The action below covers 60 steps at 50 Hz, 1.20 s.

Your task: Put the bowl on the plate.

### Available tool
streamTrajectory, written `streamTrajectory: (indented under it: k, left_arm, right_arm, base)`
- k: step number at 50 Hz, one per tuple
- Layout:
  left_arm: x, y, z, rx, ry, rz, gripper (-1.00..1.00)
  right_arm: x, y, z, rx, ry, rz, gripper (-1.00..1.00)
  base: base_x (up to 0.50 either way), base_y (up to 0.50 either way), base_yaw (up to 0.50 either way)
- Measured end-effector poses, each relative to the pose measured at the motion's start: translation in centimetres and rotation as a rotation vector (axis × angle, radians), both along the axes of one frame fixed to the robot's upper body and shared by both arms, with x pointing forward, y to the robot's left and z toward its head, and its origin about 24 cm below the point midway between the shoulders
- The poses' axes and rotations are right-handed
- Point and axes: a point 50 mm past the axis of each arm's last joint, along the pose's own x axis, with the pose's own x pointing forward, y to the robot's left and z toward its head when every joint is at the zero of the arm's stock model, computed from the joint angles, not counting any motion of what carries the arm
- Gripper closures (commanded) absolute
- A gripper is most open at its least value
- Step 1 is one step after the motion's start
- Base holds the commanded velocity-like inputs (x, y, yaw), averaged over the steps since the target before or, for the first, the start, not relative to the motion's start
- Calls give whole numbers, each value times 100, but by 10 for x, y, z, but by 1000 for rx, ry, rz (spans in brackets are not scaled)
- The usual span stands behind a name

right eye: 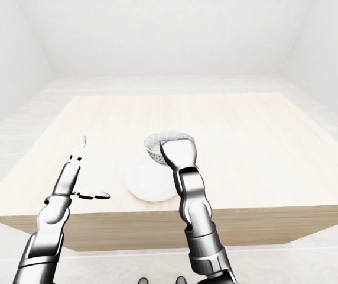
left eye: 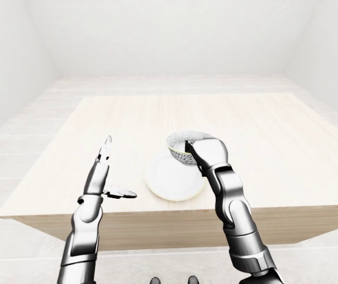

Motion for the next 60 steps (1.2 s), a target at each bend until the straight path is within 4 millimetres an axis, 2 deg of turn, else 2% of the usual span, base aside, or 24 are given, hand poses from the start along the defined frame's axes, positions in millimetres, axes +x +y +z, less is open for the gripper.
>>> streamTrajectory:
  k: [35,60]
  left_arm:
    - [0,8,0,1,7,19,-100]
    - [3,10,-2,-4,16,28,-100]
  right_arm:
    - [9,40,-11,125,-3,128,44]
    - [1,44,-27,148,12,140,46]
  base:
    - [0,0,0]
    - [0,0,0]
